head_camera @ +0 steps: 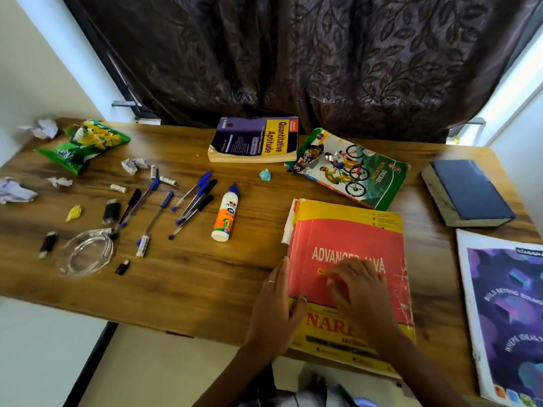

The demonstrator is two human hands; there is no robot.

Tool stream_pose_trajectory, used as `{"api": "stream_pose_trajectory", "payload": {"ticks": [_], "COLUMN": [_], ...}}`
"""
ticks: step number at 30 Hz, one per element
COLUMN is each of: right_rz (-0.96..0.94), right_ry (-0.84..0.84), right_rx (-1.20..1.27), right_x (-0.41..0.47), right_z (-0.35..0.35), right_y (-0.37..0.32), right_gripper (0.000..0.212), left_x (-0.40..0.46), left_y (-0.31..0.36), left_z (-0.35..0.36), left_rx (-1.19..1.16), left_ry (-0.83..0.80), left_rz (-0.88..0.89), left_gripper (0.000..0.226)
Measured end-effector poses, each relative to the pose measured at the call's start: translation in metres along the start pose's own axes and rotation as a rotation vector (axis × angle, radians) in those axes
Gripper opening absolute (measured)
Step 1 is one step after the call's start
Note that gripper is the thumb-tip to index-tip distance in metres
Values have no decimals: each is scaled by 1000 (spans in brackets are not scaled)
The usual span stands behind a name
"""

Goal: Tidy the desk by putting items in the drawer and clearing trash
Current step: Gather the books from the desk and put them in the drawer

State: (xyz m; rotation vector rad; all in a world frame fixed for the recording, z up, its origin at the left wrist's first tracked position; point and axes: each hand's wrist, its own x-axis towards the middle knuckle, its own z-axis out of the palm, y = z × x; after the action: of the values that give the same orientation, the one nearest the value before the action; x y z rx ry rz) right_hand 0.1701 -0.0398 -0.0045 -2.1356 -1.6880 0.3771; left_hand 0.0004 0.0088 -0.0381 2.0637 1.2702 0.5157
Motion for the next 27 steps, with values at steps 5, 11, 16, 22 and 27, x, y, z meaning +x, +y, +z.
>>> {"api": "stream_pose_trajectory", "payload": {"ticks": [5, 11, 16, 22, 27], "right_rz": [23, -51, -136, -208, -364], "right_ry": [18, 71, 58, -19, -74], "right_rx": [90, -20, -218, -564, -676], "right_x": [59, 153, 239, 311, 335], "right_z": [-10, -12, 4, 36, 57], "right_y": [-24, -55, -72, -74, -72], "right_gripper": [18, 21, 32, 43, 47], "left_x": [30, 92, 133, 161, 173], "left_y": [-11, -30, -53, -75, -78], "left_z": [-33, -89, -118, -128, -126], "left_rx": [25, -10, -32, 15, 11], "left_ry": [-32, 37, 31, 31, 31], "left_rz": [106, 171, 172, 183, 148], "left_gripper": [67, 60, 62, 63, 64]}}
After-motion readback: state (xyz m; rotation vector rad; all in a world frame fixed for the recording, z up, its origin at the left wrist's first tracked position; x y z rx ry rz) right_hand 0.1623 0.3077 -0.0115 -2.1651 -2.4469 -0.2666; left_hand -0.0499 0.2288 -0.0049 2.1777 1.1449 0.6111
